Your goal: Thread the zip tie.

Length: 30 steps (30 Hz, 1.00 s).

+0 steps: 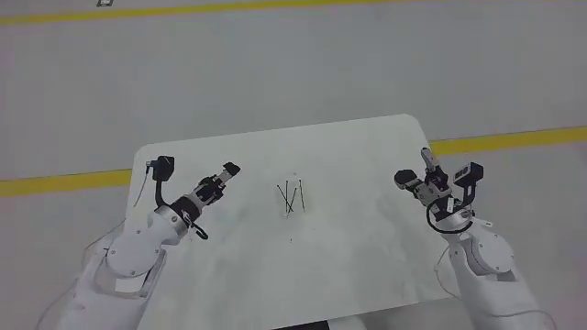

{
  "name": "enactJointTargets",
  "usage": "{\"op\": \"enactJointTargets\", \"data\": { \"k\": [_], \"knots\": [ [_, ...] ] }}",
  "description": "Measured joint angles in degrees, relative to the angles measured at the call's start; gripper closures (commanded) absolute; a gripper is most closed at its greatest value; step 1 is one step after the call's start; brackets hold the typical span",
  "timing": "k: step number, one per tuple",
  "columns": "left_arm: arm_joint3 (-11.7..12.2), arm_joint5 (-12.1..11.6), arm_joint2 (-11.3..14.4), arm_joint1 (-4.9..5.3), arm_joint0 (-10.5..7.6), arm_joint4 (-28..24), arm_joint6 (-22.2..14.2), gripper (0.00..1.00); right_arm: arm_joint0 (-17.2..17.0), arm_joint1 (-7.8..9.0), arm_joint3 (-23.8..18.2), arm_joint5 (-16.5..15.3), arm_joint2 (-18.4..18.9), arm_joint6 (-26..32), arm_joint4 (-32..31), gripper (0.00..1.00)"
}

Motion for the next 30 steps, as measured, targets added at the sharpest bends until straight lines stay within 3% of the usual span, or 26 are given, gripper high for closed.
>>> {"op": "enactJointTargets", "data": {
  "k": [5,7,10,14,18,30],
  "knots": [
    [-0.1,0.0,0.1,-0.01,-0.04,0.0,0.0,0.0,0.0,0.0,0.0,0.0,0.0,-0.2,-0.1,0.0],
    [-0.8,0.1,1.6,-0.1,-1.0,1.2,-1.3,0.0,0.0,0.0,0.0,0.0,0.0,-0.2,-0.1,0.0],
    [-1.3,2.7,7.0,-0.54,-4.13,3.5,-3.7,0.0,0.0,0.0,0.0,0.0,0.0,-0.2,-0.1,0.0],
    [-1.4,6.6,14.9,-1.54,-9.66,4.6,-7.5,0.0,0.0,0.0,0.0,0.0,0.0,-0.2,-0.1,0.0],
    [-0.5,9.8,21.2,-2.35,-13.72,5.9,-10.8,0.0,0.0,0.0,0.0,0.0,0.0,-0.2,-0.1,0.0],
    [-0.5,9.7,21.7,-2.39,-13.91,5.9,-11.1,0.0,0.0,0.0,0.0,0.0,0.0,-0.2,-0.1,0.0]
  ]
}}
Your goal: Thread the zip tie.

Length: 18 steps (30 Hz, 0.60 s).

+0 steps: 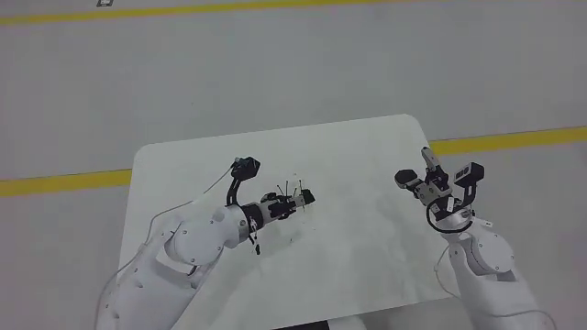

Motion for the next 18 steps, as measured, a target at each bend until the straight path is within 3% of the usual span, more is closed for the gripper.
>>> {"op": "enactJointTargets", "data": {
  "k": [6,9,12,14,18],
  "knots": [
    [-0.1,0.0,0.5,0.03,-0.45,0.4,-0.4,0.0,0.0,0.0,0.0,0.0,0.0,0.0,0.0,0.0],
    [0.6,1.2,5.8,-0.68,-5.04,7.2,-4.0,0.0,0.0,0.0,0.0,0.0,0.0,0.0,0.0,0.0],
    [3.9,1.2,10.9,-2.21,-10.01,14.0,-6.5,0.0,0.0,0.0,0.0,0.0,0.0,0.0,0.0,0.0],
    [6.4,1.2,13.6,-3.65,-13.01,17.1,-7.8,0.0,0.0,0.0,0.0,0.0,0.0,0.0,0.0,0.0],
    [10.3,1.2,16.7,-6.73,-16.66,21.8,-9.0,0.0,0.0,0.0,0.0,0.0,0.0,0.0,0.0,0.0]
  ]
}}
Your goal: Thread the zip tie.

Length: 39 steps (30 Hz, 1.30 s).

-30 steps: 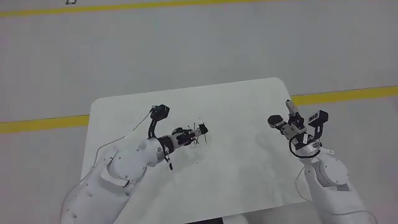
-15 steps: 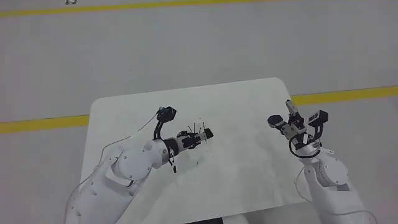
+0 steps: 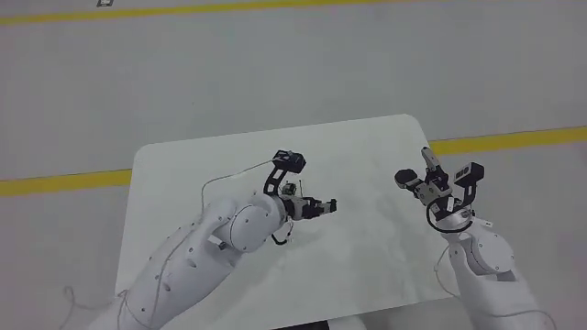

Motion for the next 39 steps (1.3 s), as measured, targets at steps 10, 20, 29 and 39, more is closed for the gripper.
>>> {"op": "enactJointTargets", "data": {
  "k": [10,20,29,39],
  "knots": [
    [4.4,0.0,0.2,-4.0,-1.47,3.3,-4.2,0.0,0.0,0.0,0.0,0.0,0.0,0.0,0.0,0.0],
    [6.9,0.0,-1.1,-5.11,-1.32,3.0,-1.2,0.0,0.0,0.0,0.0,0.0,0.0,0.0,0.0,0.0],
    [17.9,0.0,-4.4,-11.68,-0.56,1.4,0.3,0.0,0.0,0.0,0.0,0.0,0.0,0.0,0.0,0.0],
    [18.7,0.0,-6.0,-13.94,0.66,2.5,1.3,0.0,0.0,0.0,0.0,0.0,0.0,0.0,0.0,0.0]
  ]
}}
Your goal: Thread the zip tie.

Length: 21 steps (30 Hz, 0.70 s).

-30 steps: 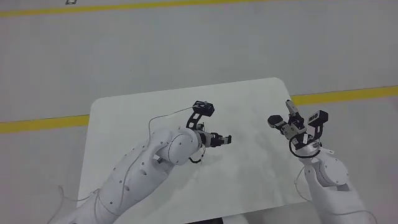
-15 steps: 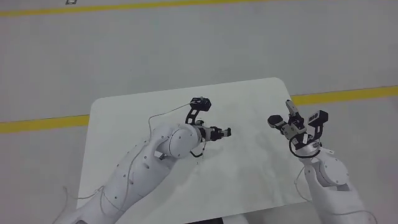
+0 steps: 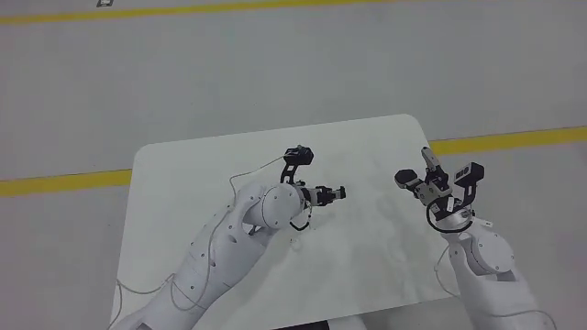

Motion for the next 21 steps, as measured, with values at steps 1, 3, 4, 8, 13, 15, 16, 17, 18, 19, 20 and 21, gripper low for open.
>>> {"op": "enactJointTargets", "data": {
  "k": [1,3,4,8,13,15,16,17,18,19,20,21],
  "knots": [
    [0.0,0.0,0.0,0.0,0.0,0.0,0.0,0.0,0.0,0.0,0.0,0.0,0.0,0.0,0.0,0.0],
    [0.4,-0.4,-0.3,0.09,0.08,0.0,0.3,0.0,0.0,0.0,0.0,0.0,0.0,0.0,0.0,0.0],
    [1.0,-1.1,-0.7,0.24,0.13,0.0,0.9,0.0,0.0,0.0,0.0,0.0,0.0,0.0,0.0,0.0],
    [2.4,-1.2,-1.3,0.95,-0.59,3.2,0.1,0.0,0.0,0.0,0.0,0.0,0.0,0.0,0.0,0.0],
    [0.9,-0.4,-1.1,1.48,-0.87,6.2,-3.1,0.0,0.0,0.0,0.0,0.0,0.0,0.0,0.0,0.0],
    [0.7,-0.7,-0.8,1.52,-0.94,6.6,-3.5,0.0,0.0,0.0,0.0,0.0,0.0,0.0,0.0,0.0],
    [0.7,-0.7,-0.8,1.52,-0.95,6.6,-3.4,0.0,0.0,0.0,0.0,0.0,0.0,0.0,0.0,0.0],
    [0.8,-0.7,-0.8,1.51,-0.94,6.5,-3.4,0.0,0.0,0.0,0.0,0.0,0.0,0.0,0.0,0.0],
    [0.8,-0.7,-0.8,1.51,-0.94,6.5,-3.4,0.0,0.0,0.0,0.0,0.0,0.0,0.0,0.0,0.0],
    [0.8,-0.7,-0.8,1.51,-0.94,6.5,-3.4,0.0,0.0,0.0,0.0,0.0,0.0,0.0,0.0,0.0],
    [0.8,-0.7,-0.8,1.51,-0.94,6.5,-3.3,0.0,0.0,0.0,0.0,0.0,0.0,0.0,0.0,0.0],
    [0.8,-0.4,-0.7,1.52,-0.88,6.9,-2.9,0.0,0.0,0.0,0.0,0.0,0.0,0.0,0.0,0.0]
  ]
}}
